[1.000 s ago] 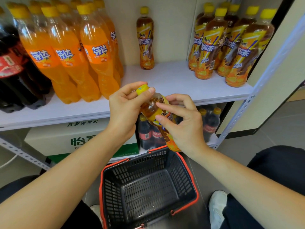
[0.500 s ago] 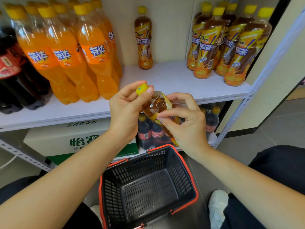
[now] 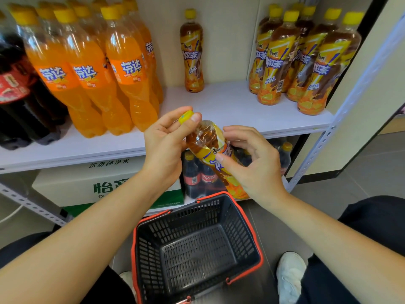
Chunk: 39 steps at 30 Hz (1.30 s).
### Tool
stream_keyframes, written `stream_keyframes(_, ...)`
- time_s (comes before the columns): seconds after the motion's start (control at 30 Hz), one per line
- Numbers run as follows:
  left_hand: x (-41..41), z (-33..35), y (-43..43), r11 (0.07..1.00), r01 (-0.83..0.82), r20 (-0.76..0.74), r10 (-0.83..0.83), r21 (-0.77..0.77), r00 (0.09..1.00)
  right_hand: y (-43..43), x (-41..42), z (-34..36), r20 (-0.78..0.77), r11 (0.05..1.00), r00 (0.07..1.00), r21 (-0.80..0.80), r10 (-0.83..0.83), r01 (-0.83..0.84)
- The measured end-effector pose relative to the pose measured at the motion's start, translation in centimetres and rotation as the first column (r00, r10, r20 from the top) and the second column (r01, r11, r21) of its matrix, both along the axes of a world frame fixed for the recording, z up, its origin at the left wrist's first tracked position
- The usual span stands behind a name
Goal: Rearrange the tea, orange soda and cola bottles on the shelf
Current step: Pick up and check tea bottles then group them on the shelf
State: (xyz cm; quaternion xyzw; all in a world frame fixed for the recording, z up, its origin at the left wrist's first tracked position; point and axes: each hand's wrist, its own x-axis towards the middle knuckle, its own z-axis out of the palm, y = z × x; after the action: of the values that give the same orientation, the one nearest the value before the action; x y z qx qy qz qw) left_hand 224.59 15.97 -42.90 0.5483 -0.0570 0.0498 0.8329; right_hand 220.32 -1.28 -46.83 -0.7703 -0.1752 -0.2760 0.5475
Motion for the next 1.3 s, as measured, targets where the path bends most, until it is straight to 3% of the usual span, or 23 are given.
stream_keyframes(0.13,0.3,-0.1,0.3,0.998,0.049,-0.004,-0.049,-0.04,0.999,-0.1,0.0,0.2,0.012,0.999,1.0,-0.045,-0.011,0.012)
stream_keyframes(0.43,1.1,0.3,0.7,0.945,0.232,0.032,-0.231,-0.231,0.972,-0.4,-0.1,0.8,0.227,0.977,0.971,-0.212,0.07,-0.021)
stream_keyframes(0.53,1.0,0.4,0.7,0.941,0.247,0.03,-0.247,-0.233,0.969,-0.3,-0.2,0.7,0.102,0.987,0.99,-0.14,0.094,-0.079)
stream_keyframes(0.67,1.0,0.4,0.5,0.956,0.222,0.031,-0.22,-0.193,0.975,-0.6,0.1,0.5,-0.323,0.988,0.94,-0.06,0.114,-0.14)
stream_keyframes(0.73,1.0,0.2,0.5,0.964,0.218,0.053,-0.212,-0.153,0.976,-0.9,0.7,-0.1,-0.395,0.982,0.91,-0.078,0.128,-0.172)
stream_keyframes(0.87,1.3,0.4,0.9,0.969,0.246,0.087,-0.246,0.007,0.965,-1.2,1.3,-0.9,-0.386,0.969,0.893,0.011,0.231,-0.246)
stream_keyframes(1.13,1.9,0.3,3.7,0.887,0.256,0.184,-0.346,0.385,0.92,-1.7,1.4,-1.9,-0.357,0.977,0.921,-0.079,0.157,-0.197)
stream_keyframes(1.3,1.8,0.0,4.3,0.867,0.249,0.211,-0.366,0.433,0.907,-1.6,1.4,-2.1,-0.374,0.984,0.915,-0.034,0.152,-0.178)
